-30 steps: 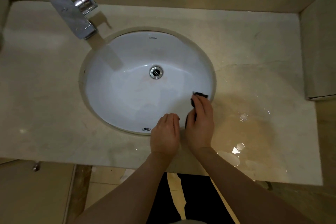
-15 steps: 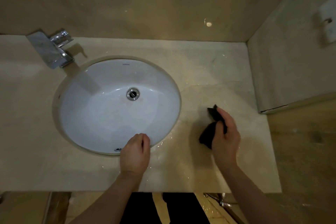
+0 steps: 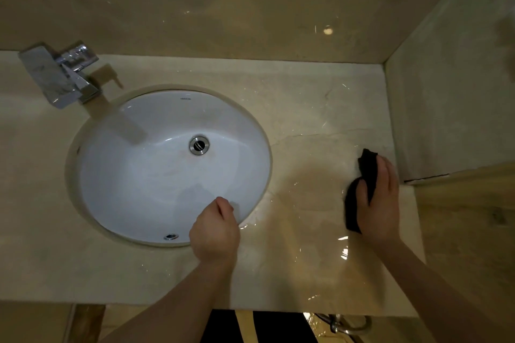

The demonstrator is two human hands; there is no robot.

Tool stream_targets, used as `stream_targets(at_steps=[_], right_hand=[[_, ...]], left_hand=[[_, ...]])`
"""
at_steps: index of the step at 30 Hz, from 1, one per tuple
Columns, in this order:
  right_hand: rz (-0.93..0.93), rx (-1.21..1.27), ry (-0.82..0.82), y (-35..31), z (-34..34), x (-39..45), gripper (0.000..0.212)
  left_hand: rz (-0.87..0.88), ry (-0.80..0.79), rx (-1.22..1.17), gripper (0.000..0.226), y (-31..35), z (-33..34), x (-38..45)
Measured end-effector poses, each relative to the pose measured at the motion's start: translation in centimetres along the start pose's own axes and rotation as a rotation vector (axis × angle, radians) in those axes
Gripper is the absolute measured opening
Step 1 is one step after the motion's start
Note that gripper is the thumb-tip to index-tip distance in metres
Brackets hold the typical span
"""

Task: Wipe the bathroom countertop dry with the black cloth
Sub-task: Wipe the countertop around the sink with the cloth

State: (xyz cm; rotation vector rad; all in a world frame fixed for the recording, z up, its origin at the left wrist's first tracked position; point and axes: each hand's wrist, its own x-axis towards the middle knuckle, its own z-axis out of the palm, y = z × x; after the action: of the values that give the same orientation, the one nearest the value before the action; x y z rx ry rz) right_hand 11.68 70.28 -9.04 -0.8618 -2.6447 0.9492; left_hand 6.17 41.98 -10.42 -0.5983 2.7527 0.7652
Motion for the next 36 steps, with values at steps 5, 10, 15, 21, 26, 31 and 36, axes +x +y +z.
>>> stream_targets(at_steps=[5,10,15,21,26,31,36], right_hand=[[0.040,0.043,0.033,-2.7,3.0,-0.7,0.056],[-0.134,0.042,-0.013,-5.3,6.7,-1.9,0.045],[-0.223,0.087,-0.061,-8.8,9.4,-2.7,0.042],[-0.261,0.154,-0.150,-11.6,11.8,-3.6,0.041],[-0.404,0.223,-0.249,-12.5,12.1,-5.3,0.044],[-0.304,0.389,-0.204,-11.9,8.4,-4.1,0.041],[-0.215,0.307,-0.010,-7.6,2.3,4.3,0.041]], left_hand=[[0.025,-0.016,0.024,0.047,-0.3,0.3,0.1],[0.008,-0.035,0.058,0.054,-0.4,0.5,0.2],[0.004,-0.049,0.070,0.046,0.0,0.3,0.2],[0.015,-0.056,0.060,0.046,0.0,0.3,0.1],[0.010,-0.058,0.064,0.050,0.1,0.1,0.2],[0.006,-0.042,0.054,0.060,0.2,0.1,0.0],[0.010,-0.042,0.038,0.059,0.1,0.0,0.0]])
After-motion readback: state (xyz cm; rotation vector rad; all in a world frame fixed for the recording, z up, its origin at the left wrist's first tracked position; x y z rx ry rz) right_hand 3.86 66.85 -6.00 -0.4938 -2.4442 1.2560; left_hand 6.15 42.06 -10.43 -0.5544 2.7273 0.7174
